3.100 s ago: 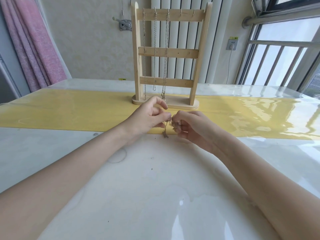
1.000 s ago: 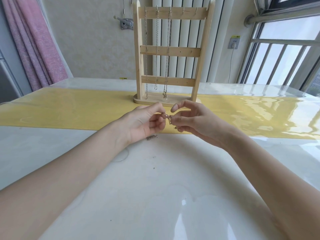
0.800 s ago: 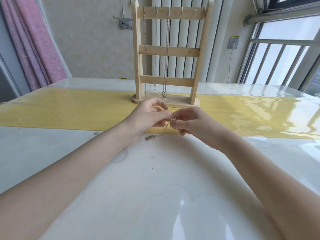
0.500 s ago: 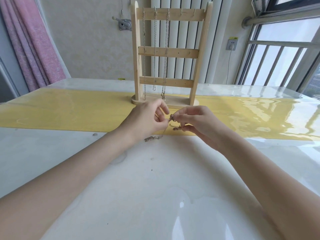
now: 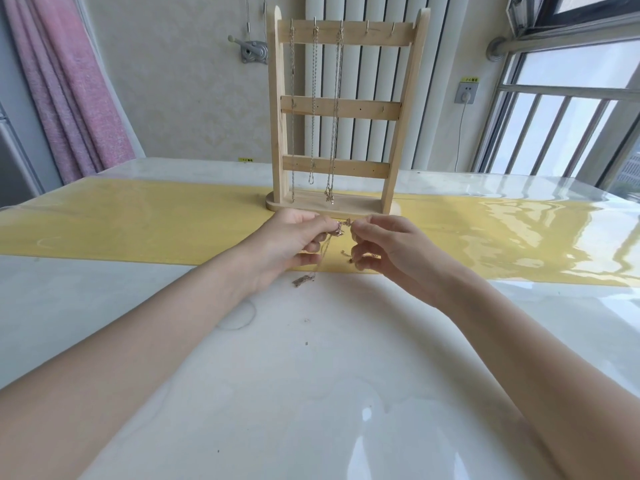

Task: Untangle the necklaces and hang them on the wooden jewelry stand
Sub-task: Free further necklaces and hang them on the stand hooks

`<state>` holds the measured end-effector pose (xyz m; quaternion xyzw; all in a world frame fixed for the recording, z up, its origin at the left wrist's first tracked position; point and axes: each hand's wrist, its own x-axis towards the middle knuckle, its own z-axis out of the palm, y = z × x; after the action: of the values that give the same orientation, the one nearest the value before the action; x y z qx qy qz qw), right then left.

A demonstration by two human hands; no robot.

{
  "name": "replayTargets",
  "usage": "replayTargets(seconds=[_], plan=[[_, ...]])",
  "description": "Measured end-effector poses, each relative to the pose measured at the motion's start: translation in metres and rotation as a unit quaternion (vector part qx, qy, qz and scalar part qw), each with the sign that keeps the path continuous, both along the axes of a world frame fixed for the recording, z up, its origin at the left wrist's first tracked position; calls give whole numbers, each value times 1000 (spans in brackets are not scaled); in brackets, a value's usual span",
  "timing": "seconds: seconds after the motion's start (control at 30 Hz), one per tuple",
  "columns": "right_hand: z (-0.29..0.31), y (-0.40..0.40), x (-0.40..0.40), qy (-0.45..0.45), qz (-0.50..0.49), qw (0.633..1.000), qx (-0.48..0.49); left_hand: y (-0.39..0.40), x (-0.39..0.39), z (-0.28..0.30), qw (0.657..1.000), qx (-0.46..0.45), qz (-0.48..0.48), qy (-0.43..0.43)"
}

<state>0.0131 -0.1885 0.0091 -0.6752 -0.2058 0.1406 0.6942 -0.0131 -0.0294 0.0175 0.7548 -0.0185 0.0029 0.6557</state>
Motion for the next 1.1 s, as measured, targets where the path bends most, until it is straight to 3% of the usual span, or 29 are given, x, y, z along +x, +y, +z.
replayTargets(seconds=[0.53,1.1], plan=[[2,0,0,6,-55,995,79,-3,-7,-1,981,164,-94,-39],[3,1,-4,3,-70,994,79,-2,-3,-2,997,66,16,-47]])
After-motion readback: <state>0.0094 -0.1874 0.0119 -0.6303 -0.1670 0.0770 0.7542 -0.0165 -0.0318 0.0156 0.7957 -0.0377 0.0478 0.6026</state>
